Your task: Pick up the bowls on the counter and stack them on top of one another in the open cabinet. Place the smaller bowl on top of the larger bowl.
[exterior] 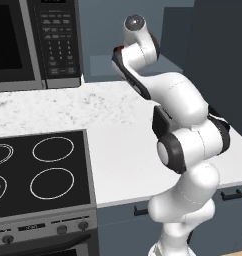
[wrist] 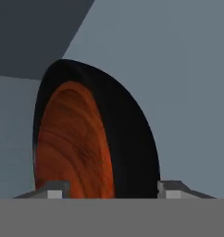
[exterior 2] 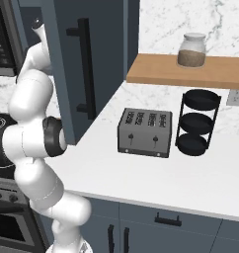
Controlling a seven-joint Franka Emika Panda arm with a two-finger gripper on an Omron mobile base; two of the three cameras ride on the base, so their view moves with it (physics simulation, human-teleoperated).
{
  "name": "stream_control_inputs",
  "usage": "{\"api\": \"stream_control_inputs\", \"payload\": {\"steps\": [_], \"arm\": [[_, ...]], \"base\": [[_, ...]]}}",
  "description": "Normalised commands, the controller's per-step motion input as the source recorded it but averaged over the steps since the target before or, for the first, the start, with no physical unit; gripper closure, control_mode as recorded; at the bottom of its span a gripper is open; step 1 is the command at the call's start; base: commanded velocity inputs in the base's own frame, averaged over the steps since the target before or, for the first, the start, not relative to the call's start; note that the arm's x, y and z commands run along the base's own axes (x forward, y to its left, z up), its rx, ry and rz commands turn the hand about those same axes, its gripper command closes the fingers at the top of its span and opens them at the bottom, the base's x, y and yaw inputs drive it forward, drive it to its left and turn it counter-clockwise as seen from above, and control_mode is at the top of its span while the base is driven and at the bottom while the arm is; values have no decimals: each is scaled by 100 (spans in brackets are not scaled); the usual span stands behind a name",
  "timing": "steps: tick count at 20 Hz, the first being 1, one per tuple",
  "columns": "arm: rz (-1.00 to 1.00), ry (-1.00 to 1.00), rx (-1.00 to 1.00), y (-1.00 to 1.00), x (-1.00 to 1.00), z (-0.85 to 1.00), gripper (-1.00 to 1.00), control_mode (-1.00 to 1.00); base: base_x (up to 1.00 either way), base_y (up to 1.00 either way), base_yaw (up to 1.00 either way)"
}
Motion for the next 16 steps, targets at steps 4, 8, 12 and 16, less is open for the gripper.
{"api": "stream_control_inputs", "payload": {"steps": [4,8,12,16], "arm": [[0,-28,0,1,-16,4,-100,-100],[0,-26,0,13,-92,17,-100,-100],[0,-17,1,22,-100,21,-100,-100],[0,-1,2,11,-100,0,-100,-100]], "base": [[0,0,0],[0,0,0],[0,0,0],[0,0,0]]}}
